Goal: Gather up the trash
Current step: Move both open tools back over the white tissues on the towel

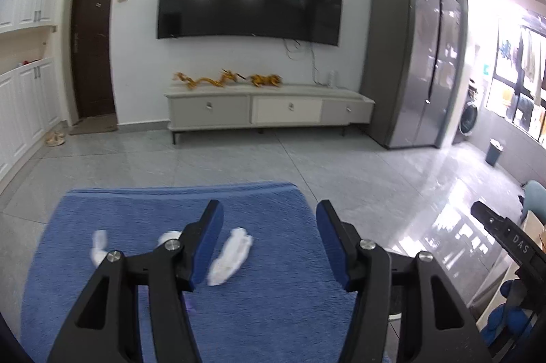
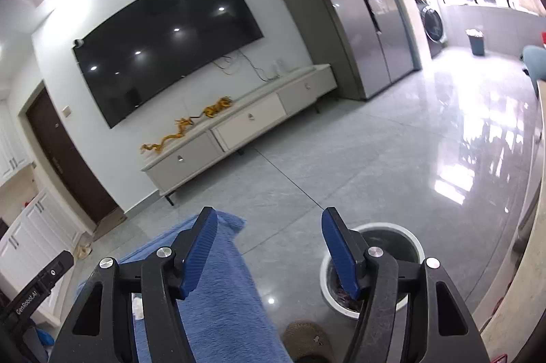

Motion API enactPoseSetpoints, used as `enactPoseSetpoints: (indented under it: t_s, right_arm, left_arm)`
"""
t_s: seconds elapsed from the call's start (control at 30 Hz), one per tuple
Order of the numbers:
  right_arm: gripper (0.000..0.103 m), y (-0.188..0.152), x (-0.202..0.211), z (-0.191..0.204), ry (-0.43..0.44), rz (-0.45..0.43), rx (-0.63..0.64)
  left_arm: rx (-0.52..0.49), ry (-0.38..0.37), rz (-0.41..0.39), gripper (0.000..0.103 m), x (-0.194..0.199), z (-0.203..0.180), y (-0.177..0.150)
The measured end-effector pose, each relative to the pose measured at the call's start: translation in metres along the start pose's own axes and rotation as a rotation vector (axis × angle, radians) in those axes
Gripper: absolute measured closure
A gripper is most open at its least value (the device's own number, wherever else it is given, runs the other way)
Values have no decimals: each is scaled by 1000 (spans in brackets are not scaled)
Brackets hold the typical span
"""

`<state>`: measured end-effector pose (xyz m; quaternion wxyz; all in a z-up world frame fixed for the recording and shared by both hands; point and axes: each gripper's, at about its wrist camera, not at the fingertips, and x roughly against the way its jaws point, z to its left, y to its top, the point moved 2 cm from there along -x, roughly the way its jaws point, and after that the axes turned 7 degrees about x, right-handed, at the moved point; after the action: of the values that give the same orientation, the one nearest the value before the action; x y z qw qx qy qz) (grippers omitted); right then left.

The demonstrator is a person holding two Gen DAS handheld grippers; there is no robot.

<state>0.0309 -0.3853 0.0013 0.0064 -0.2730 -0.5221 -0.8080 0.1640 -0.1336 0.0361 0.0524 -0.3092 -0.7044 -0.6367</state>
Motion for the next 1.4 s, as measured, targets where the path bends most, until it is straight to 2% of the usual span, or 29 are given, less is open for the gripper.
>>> enactPoseSetpoints:
  t_s: [0.07,0.37,0.67,0.97,1.1,1.23,1.4]
  right_arm:
    - [40,2,10,18,23,-19,44]
    - [38,0,40,79,106,-79,184]
    - [37,-6,38,107,142,-83,248]
    - [37,-27,16,123,167,-24,292]
    - [37,-37,0,132,175,15,313]
    - [37,-49,-24,140,188,65,325]
    - [37,-70,-61,152,229,158,341]
  left_arm:
    - [18,36,-38,42,21,20,3]
    - [69,105,-97,41,78,82,-2]
    - [150,156,-107,41,100,136,-15]
    - [219,219,-55,41,82,181,-35]
    - [243,235,-2,41,62,201,-49]
    - [245,212,59,41,36,206,-65]
    - [228,142,159,41,-8,195,-85]
